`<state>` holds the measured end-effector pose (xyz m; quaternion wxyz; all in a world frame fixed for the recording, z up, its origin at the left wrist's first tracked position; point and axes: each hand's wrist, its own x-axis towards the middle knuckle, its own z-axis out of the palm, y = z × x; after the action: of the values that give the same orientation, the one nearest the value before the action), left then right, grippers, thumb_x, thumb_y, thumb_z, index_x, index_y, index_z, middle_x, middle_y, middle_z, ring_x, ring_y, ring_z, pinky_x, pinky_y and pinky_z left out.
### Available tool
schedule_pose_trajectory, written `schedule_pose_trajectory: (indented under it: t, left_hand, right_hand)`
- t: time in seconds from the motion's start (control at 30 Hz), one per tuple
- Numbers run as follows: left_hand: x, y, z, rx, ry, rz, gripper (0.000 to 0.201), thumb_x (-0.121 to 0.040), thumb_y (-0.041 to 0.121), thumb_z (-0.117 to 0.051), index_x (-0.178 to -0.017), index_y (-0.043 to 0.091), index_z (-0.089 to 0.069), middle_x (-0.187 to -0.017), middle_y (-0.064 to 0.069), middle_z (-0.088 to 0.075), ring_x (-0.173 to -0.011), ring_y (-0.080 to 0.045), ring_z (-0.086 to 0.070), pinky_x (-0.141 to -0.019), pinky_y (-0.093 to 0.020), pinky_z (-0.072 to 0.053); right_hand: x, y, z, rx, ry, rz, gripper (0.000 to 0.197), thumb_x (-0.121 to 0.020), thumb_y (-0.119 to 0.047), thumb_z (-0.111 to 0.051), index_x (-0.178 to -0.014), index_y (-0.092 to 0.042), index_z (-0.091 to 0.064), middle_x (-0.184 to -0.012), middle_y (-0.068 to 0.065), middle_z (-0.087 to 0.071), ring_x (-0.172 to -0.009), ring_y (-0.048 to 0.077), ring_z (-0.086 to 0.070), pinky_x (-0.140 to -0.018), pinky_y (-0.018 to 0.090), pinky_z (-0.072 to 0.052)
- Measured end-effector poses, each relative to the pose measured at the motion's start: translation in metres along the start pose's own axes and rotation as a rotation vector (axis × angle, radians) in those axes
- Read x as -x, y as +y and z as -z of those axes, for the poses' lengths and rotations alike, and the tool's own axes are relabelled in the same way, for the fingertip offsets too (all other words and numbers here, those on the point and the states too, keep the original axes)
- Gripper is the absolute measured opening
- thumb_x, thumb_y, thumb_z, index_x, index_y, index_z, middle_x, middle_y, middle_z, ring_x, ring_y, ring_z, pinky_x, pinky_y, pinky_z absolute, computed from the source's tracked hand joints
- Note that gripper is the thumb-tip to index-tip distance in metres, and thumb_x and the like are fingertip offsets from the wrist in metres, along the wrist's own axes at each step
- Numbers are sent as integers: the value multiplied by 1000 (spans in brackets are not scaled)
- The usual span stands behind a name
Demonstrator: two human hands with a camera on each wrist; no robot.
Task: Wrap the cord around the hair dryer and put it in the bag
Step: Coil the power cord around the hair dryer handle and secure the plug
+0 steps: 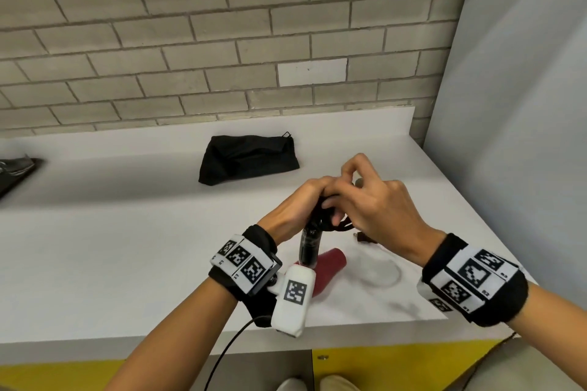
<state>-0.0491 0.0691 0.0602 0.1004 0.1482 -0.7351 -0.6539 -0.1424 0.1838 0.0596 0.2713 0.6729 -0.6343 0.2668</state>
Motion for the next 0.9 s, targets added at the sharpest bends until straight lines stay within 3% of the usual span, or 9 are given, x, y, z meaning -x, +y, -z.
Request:
schedule_pose_trajectory:
  t: [0.13, 0.23, 0.33, 0.4, 0.5, 0.63, 0.73, 0.83, 0.9]
  left_hand:
    - [0, -6, -1, -110, 37, 9, 59, -91, 65, -34, -57, 17, -42, -45, 1, -30, -46, -14, -34, -59, -29, -33]
    - [3, -4, 2, -151, 29, -43, 55, -91, 57, -44, -59, 13, -44, -42, 6, -29, -43, -13, -28, -51, -25, -28]
    - [9, 0, 18, -135, 52, -58, 50, -88, 46, -56, -60, 6, -44, -40, 8, -25, -42, -15, -21, -49, -28, -22]
    - [14, -3, 32, -123, 67, -63, 49, -84, 45, -60, -57, 8, -42, -41, 7, -23, -43, -15, -17, -50, -31, -20]
    - [20, -9, 44, -149, 59, -57, 53, -80, 45, -63, -60, 1, -42, -45, 8, -24, -43, -13, -19, -49, -28, -22]
    - [25, -12, 62, -150, 90, -36, 48, -80, 46, -63, -48, 19, -40, -42, 9, -25, -41, -12, -18, -51, -30, -21]
    - [25, -17, 75, -128, 187, -13, 51, -73, 59, -67, -49, 19, -46, -35, 3, -33, -39, -14, -24, -52, -27, -29]
    - [21, -20, 80, -89, 248, -4, 49, -75, 56, -62, -50, 17, -46, -32, 0, -34, -36, -14, -29, -60, -27, -37]
    - [20, -20, 80, -69, 279, 15, 50, -77, 56, -60, -51, 15, -45, -31, 1, -31, -37, -15, -30, -74, -28, -44]
  right_hand:
    - [-8, 19, 5, -159, 19, -220, 45, -73, -50, -67, -91, -11, -55, -92, 0, -47, -51, 16, -44, -44, 21, -38]
    - [-2, 39, 7, -286, -79, -137, 41, -78, -53, -62, -88, -13, -60, -83, -9, -51, -63, 10, -49, -55, 28, -46]
    - [6, 70, 17, -389, -62, -192, 53, -82, -59, -52, -68, -9, -65, -56, -16, -55, -49, 2, -46, -52, 12, -39]
    - [15, 90, 31, -395, -12, -255, 64, -82, -66, -44, -60, -9, -62, -56, -23, -55, -43, -1, -40, -48, 5, -31]
    - [30, 113, 43, -325, -60, -226, 58, -85, -67, -38, -62, -20, -63, -61, -34, -54, -46, -7, -42, -50, 2, -30]
    - [49, 135, 56, -241, -17, -328, 57, -80, -76, -33, -68, -25, -54, -59, -27, -52, -47, 1, -40, -49, 10, -31]
    - [62, 136, 63, -156, -26, -347, 54, -80, -78, -31, -76, -30, -55, -61, -22, -56, -55, 1, -45, -51, 18, -33]
    - [71, 125, 57, -52, -79, -250, 49, -91, -61, -34, -94, -29, -71, -72, -12, -72, -70, 9, -59, -50, 21, -39]
    - [78, 120, 48, 117, -159, -138, 36, -94, -46, -41, -111, -31, -68, -68, -3, -68, -52, 16, -59, -38, 29, -40]
